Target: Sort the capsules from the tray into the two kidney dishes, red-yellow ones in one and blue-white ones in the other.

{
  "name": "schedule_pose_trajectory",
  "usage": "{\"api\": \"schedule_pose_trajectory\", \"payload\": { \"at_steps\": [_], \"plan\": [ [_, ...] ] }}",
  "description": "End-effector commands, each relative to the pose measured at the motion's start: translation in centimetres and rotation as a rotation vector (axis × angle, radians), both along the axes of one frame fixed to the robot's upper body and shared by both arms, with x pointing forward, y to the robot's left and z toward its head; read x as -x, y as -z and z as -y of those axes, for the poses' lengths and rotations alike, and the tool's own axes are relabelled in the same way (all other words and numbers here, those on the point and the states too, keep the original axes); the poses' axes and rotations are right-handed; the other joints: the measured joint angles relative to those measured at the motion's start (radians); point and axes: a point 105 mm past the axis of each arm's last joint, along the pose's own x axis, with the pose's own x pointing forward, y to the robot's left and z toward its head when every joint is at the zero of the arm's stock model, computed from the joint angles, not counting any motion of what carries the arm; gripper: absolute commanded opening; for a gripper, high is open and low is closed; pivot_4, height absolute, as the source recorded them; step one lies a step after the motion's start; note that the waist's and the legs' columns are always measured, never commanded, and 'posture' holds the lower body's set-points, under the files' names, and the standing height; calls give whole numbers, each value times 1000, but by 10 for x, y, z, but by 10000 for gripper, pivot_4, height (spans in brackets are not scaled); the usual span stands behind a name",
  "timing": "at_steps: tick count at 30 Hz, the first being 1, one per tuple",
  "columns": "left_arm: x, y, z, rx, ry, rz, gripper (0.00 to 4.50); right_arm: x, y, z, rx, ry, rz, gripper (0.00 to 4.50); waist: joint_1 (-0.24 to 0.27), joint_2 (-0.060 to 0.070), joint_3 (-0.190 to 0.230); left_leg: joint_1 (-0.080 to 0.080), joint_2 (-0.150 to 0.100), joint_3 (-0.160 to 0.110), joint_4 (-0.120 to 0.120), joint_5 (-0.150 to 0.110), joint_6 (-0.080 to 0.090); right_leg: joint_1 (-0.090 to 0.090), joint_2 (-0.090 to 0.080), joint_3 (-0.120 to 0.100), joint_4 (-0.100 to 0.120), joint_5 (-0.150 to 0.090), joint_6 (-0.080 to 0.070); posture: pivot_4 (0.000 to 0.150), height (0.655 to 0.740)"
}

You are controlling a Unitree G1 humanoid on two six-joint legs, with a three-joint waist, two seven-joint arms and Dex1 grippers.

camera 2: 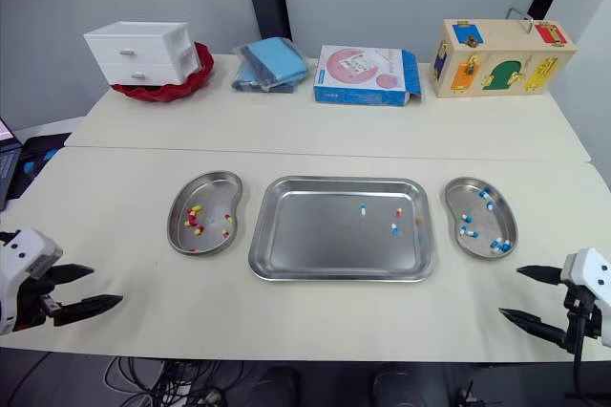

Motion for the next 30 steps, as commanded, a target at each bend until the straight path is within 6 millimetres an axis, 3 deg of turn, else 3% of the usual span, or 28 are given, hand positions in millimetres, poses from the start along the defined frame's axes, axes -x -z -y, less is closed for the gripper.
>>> {"api": "schedule_pose_trajectory", "payload": {
  "at_steps": [1,8,12,17,24,30],
  "plan": [
    [0,-3,7,19,22,29,44793,0,1,-1,25,-12,-21,45000,0,0,0,0,0,0,0,0,0,0,0,0,0,0,0,1500,7400],
    [6,-17,45,187,140,188,44793,6,-5,-19,-12,-78,-113,45000,1,0,0,0,0,0,0,0,0,0,0,0,0,0,0,1500,7400],
    [8,-25,74,249,202,377,44793,-4,-20,-44,-108,-75,-51,45000,2,0,0,0,0,0,1,0,0,1,0,0,0,0,0,1500,7400],
    [23,-17,104,325,289,451,44793,-12,-31,-85,-190,-127,2,45000,2,-1,-1,-1,0,0,1,0,0,1,0,0,0,0,0,1500,7400],
    [44,4,152,514,311,615,44793,-39,-43,-143,-291,-110,130,45000,5,-2,-2,-2,0,0,3,0,0,1,0,1,-2,1,1,1500,7400],
    [46,-1,170,582,269,801,44793,-72,-37,-165,-211,20,184,45000,13,-4,-3,-3,0,-1,4,0,0,0,0,1,-2,1,1,1500,7400]
  ]
}}
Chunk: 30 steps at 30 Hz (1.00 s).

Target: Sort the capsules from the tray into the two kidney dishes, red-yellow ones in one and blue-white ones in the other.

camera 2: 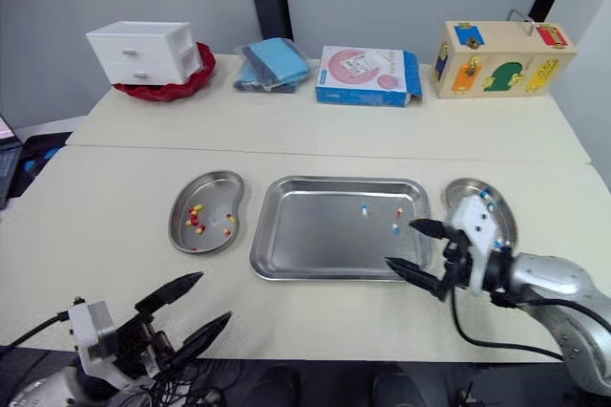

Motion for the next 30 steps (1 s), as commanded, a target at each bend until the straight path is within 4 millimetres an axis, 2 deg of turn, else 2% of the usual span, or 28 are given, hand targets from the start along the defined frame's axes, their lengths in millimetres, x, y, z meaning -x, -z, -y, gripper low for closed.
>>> {"api": "schedule_pose_trajectory", "payload": {
  "at_steps": [1,6,12,18,23,28,30],
  "plan": [
    [2,-12,8,8,-10,113,44793,-14,3,-12,42,70,26,45000,3,-1,-1,0,0,0,0,0,0,0,0,0,0,0,0,1500,7400],
    [7,-8,13,27,1,144,44793,-43,13,-38,68,143,9,45000,-5,-1,-1,-2,0,0,0,0,0,-3,0,0,0,0,0,1500,7400],
    [9,-9,17,38,22,170,44793,-65,21,-48,124,222,11,45000,-5,-1,-1,-8,0,0,0,0,0,-11,0,0,3,0,0,1500,7400],
    [7,-19,25,55,19,193,44793,-77,28,-64,133,238,4,45000,-8,0,-1,-9,0,0,-1,0,0,-12,0,0,4,0,0,1500,7400],
    [5,-22,29,57,11,188,44793,-88,35,-69,143,291,-32,45000,-15,0,-1,-9,0,0,-1,0,0,-12,0,0,4,0,0,1500,7400],
    [1,-25,30,53,12,195,44793,-87,48,-72,181,295,-87,45000,-16,0,-1,-9,0,0,-1,0,0,-13,0,0,4,0,0,1500,7400],
    [1,-25,30,49,13,193,45000,-86,51,-72,189,300,-97,41269,-17,0,-1,-9,0,0,-1,0,0,-13,0,0,4,0,0,1500,7400]
  ]
}}
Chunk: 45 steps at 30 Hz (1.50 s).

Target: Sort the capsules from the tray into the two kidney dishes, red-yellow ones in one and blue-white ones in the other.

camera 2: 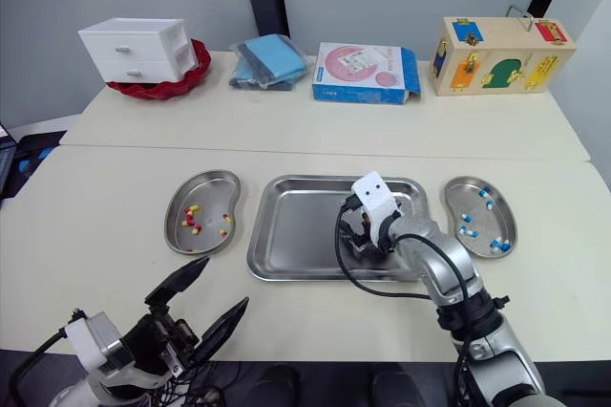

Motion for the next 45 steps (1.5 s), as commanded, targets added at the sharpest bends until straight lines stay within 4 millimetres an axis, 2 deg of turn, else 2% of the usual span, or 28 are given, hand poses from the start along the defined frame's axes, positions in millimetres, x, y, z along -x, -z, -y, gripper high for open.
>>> {"api": "schedule_pose_trajectory", "payload": {
  "at_steps": [1,7,14,19,21,24,26,30,34,37,40,45],
  "plan": [
    [1,-9,6,-2,19,33,45000,1,1,-1,12,4,-1,38938,-2,0,0,0,0,0,0,0,0,0,0,0,0,0,0,1500,7400],
    [-1,-11,8,0,20,35,45000,0,0,-2,9,11,14,18977,-8,0,0,0,0,0,0,0,0,0,0,0,0,0,0,1500,7400],
    [-4,-11,8,-3,15,34,45000,-1,0,-2,12,10,32,799,-9,0,0,0,0,0,0,0,0,0,0,0,0,0,0,1500,7400],
    [-4,-9,6,-9,10,29,45000,-3,-5,-2,1,2,71,311,-9,0,0,0,0,0,0,0,0,0,0,0,0,0,0,1500,7400],
    [-6,-8,5,-19,17,31,45000,0,-20,-3,-51,-47,143,311,-9,0,0,0,0,0,-1,0,0,0,0,0,0,0,0,1500,7400],
    [-8,-7,1,-42,57,46,45000,18,-44,8,-136,-157,235,311,1,2,1,-2,0,0,-1,0,0,-1,0,-1,-1,0,0,1500,7400],
    [-7,-6,3,-60,109,57,45000,28,-51,26,-155,-184,253,311,0,2,1,-2,-1,0,-1,0,0,-1,0,0,-1,0,0,1500,7400],
    [-8,-4,6,-78,217,87,45000,50,-56,79,-116,-176,250,311,10,2,1,-1,0,0,-1,0,0,0,0,-1,-2,0,0,1500,7400],
    [-6,-5,14,-68,316,107,45000,60,-56,142,-46,-25,213,311,12,2,1,-1,0,1,-1,0,0,0,0,0,-1,0,0,1500,7400],
    [-5,-5,18,-61,370,119,45000,64,-54,174,-4,77,196,311,9,2,1,0,0,1,-1,0,0,1,0,1,-1,0,0,1500,7400],
    [-7,-6,22,-53,404,129,45000,65,-52,193,4,158,192,311,6,2,1,1,0,1,-1,0,0,2,0,1,-1,0,0,1500,7400],
    [-10,-6,23,-50,422,141,45000,60,-47,204,8,247,190,311,6,2,1,1,0,1,0,0,0,2,0,1,-1,0,0,1500,7400]
  ]
}}
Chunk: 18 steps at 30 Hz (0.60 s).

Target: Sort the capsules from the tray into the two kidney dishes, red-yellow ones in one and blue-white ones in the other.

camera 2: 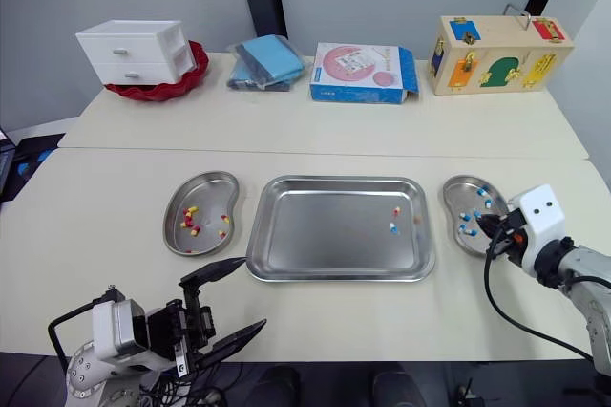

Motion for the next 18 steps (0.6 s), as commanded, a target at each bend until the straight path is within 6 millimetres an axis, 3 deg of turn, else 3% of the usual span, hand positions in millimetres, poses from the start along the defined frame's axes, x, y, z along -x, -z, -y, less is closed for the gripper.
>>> {"api": "schedule_pose_trajectory", "payload": {
  "at_steps": [1,9,11,18],
  "plan": [
    [1,-3,1,17,10,18,45000,-3,-8,9,25,53,45,311,1,0,0,0,0,0,0,0,0,0,0,0,0,0,0,1500,7400],
    [0,-2,-2,21,-5,9,45000,-7,-4,19,41,112,50,311,2,0,0,0,0,0,0,0,0,0,0,0,0,0,0,1500,7400],
    [0,-1,-3,21,-9,10,45000,-8,-2,20,43,112,47,7245,2,0,0,0,0,0,0,0,0,0,0,0,0,0,0,1500,7400],
    [0,-1,-5,23,-18,18,45000,-9,-3,21,44,110,49,25269,3,0,0,0,0,0,0,0,0,0,0,0,0,0,0,1500,7400]
  ]
}}
